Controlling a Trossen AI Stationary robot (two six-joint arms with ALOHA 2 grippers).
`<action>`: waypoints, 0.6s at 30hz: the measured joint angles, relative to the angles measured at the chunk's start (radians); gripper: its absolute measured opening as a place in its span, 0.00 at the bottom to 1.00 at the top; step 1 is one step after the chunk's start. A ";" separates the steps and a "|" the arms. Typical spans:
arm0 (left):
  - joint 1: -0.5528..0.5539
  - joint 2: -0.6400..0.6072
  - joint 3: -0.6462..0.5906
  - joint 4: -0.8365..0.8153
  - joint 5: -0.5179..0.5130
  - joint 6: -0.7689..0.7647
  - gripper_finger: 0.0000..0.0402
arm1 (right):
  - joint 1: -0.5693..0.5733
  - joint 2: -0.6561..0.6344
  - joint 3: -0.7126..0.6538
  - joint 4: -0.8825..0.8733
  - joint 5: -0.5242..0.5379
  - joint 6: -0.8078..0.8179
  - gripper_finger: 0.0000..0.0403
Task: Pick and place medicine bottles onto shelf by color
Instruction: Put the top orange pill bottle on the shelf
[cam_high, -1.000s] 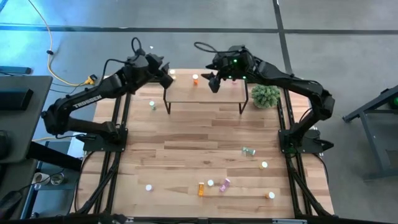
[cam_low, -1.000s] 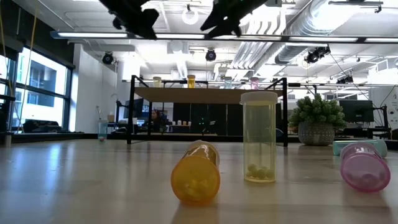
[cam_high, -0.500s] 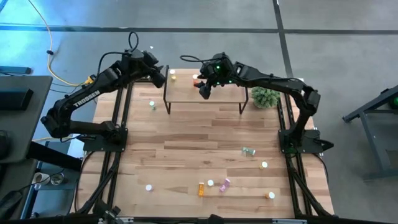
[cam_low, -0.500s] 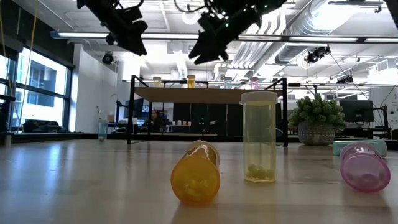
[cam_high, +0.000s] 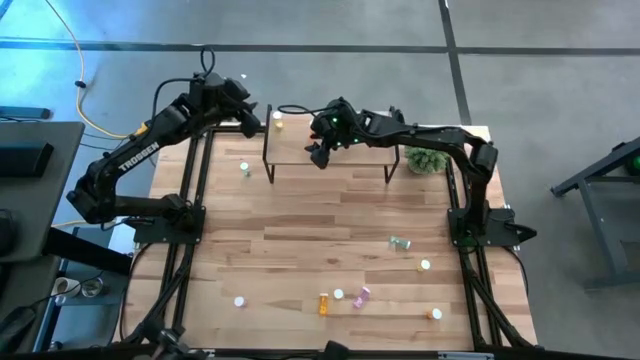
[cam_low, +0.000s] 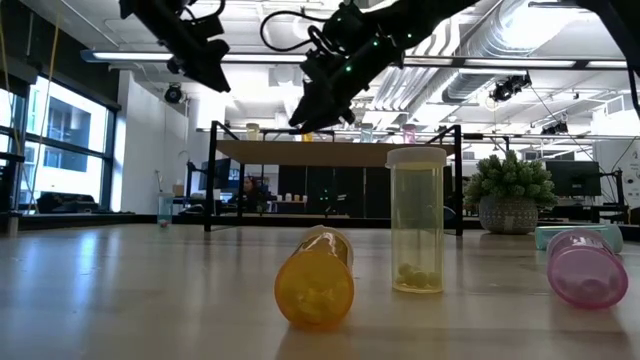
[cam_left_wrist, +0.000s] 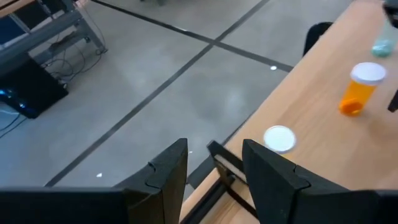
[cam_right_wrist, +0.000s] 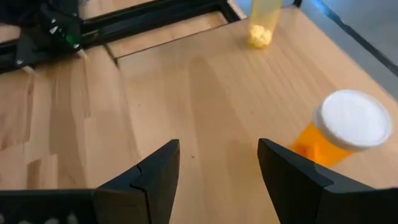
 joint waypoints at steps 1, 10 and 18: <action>0.004 0.000 0.000 0.000 0.000 0.000 0.36 | -0.001 0.001 0.000 0.003 0.002 0.009 0.52; 0.009 0.001 0.000 0.000 0.000 0.044 0.36 | -0.001 0.007 0.000 0.004 0.053 0.025 0.52; 0.009 0.001 0.000 0.000 -0.001 0.044 0.36 | -0.001 0.007 0.000 0.010 0.085 0.024 0.52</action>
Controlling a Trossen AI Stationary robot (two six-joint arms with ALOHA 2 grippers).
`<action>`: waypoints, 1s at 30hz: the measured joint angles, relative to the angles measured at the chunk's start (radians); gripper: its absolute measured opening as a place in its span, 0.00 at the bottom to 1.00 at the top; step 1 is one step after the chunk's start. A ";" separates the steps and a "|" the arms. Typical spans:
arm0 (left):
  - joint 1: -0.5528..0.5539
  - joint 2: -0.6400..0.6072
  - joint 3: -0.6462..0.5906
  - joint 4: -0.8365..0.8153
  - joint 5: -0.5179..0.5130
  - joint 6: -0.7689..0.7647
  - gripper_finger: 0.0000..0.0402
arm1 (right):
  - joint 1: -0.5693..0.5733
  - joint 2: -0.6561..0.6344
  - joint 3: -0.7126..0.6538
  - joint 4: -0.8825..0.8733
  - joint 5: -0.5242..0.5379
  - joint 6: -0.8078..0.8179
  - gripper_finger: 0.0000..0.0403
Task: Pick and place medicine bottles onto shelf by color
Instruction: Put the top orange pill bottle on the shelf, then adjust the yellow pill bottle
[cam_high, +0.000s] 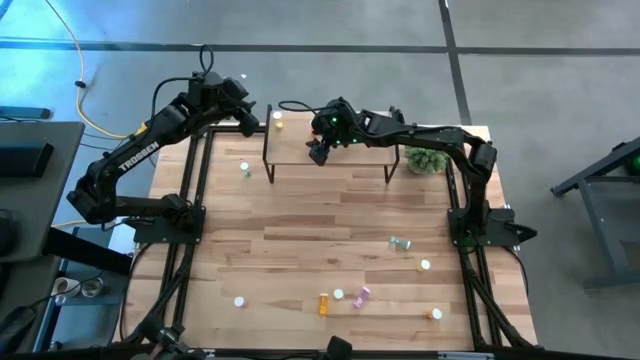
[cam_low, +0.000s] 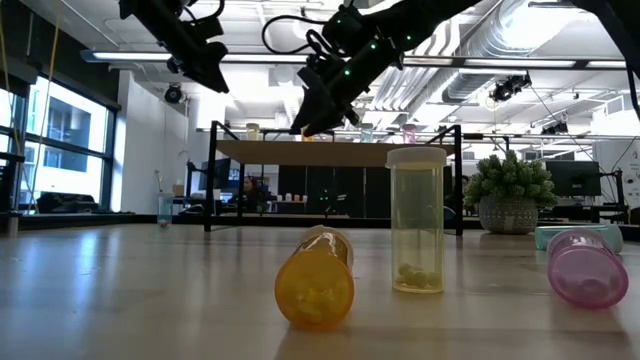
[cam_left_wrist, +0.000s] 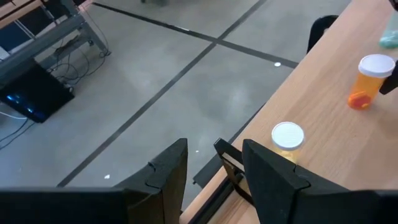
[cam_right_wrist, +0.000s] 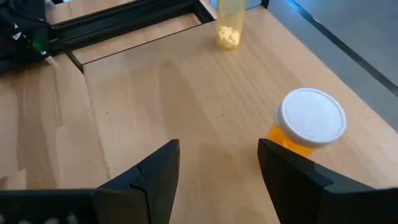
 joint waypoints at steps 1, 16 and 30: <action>0.000 0.000 0.000 0.000 0.000 0.000 0.36 | 0.000 0.000 0.000 0.000 0.002 -0.003 0.52; 0.000 0.000 0.000 0.000 -0.002 0.013 0.36 | -0.002 -0.001 0.000 0.013 0.028 0.006 0.52; 0.052 0.049 0.000 0.085 0.140 0.042 0.36 | 0.016 -0.075 0.000 0.046 0.004 0.081 0.52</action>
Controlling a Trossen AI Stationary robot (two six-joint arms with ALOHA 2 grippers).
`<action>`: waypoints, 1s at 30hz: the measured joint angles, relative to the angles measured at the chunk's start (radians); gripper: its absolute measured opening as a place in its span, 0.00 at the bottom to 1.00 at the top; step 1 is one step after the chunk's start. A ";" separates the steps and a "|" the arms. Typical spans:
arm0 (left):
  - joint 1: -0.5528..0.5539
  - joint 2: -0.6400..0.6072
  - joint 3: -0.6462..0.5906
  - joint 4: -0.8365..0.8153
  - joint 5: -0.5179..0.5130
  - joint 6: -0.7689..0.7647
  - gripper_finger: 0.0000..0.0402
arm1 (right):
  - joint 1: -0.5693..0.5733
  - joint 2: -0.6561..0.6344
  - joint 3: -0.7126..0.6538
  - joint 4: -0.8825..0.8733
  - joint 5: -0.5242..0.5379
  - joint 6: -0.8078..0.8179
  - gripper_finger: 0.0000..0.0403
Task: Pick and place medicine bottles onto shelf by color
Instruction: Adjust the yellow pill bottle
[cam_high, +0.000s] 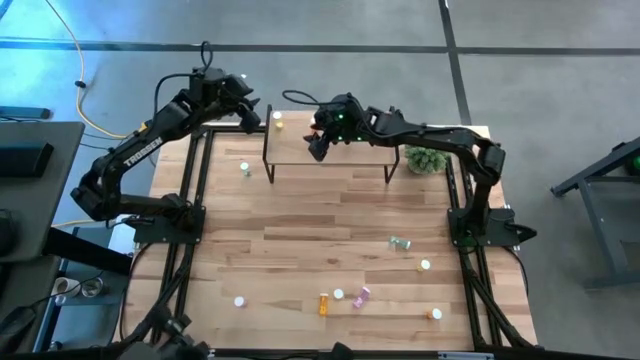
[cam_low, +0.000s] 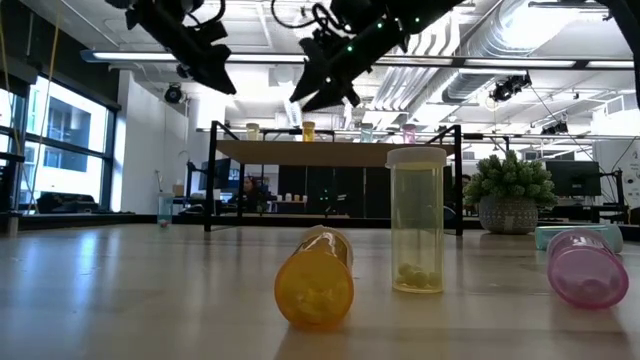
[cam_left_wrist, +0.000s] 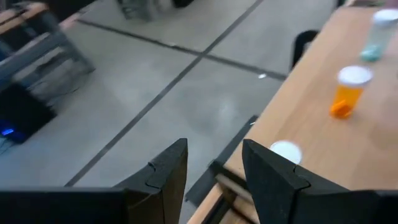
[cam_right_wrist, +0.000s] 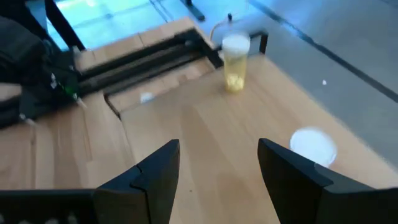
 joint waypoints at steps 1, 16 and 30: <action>0.009 0.012 0.000 0.011 0.034 0.000 0.36 | 0.000 -0.007 0.000 0.003 0.001 0.005 0.52; 0.128 0.154 0.000 0.089 0.270 0.059 0.36 | 0.007 -0.099 0.000 0.011 0.026 0.020 0.52; 0.102 0.214 0.000 0.094 0.305 0.062 0.36 | 0.035 -0.100 0.000 0.010 0.026 0.009 0.52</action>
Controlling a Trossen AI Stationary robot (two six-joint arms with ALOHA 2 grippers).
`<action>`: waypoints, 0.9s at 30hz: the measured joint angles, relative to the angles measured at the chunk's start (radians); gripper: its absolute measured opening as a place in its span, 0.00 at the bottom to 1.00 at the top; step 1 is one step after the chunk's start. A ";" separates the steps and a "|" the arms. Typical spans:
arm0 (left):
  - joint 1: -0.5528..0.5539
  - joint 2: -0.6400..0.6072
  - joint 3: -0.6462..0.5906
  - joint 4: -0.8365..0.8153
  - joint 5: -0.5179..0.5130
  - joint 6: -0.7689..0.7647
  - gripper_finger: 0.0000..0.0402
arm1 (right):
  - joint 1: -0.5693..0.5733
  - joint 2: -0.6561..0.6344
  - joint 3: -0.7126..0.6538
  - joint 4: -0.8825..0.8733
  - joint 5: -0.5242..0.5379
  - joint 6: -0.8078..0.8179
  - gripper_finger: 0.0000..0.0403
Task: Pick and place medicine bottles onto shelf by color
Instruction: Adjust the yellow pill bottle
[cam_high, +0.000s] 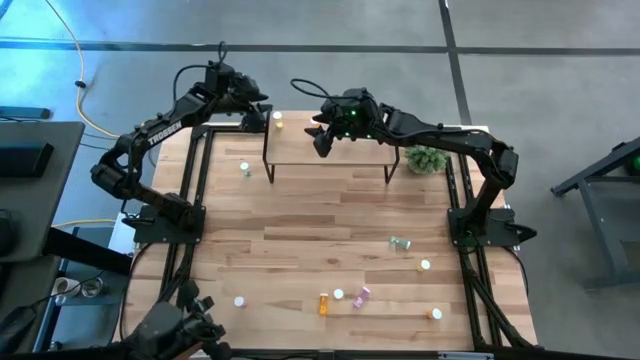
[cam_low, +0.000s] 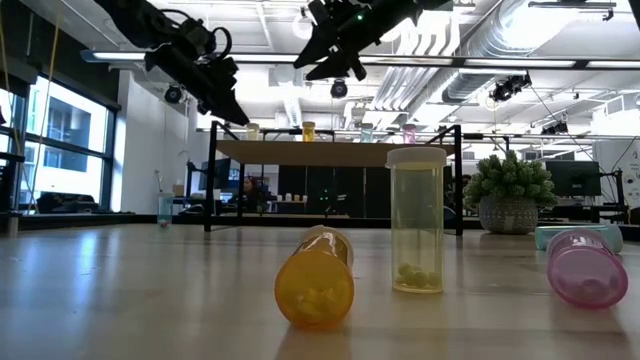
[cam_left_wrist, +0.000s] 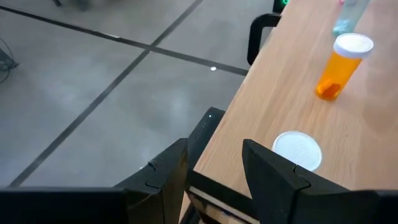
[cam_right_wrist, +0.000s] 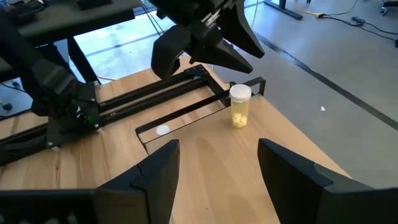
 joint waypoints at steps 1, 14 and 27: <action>-0.005 0.000 0.000 0.005 -0.008 0.000 0.36 | 0.002 0.000 0.000 0.000 0.001 0.000 0.52; -0.015 0.000 0.000 0.002 -0.026 -0.024 0.36 | 0.011 0.000 0.000 0.000 0.016 -0.001 0.52; -0.065 0.047 0.000 0.001 -0.120 -0.027 0.36 | 0.015 0.001 0.000 0.000 0.016 -0.001 0.52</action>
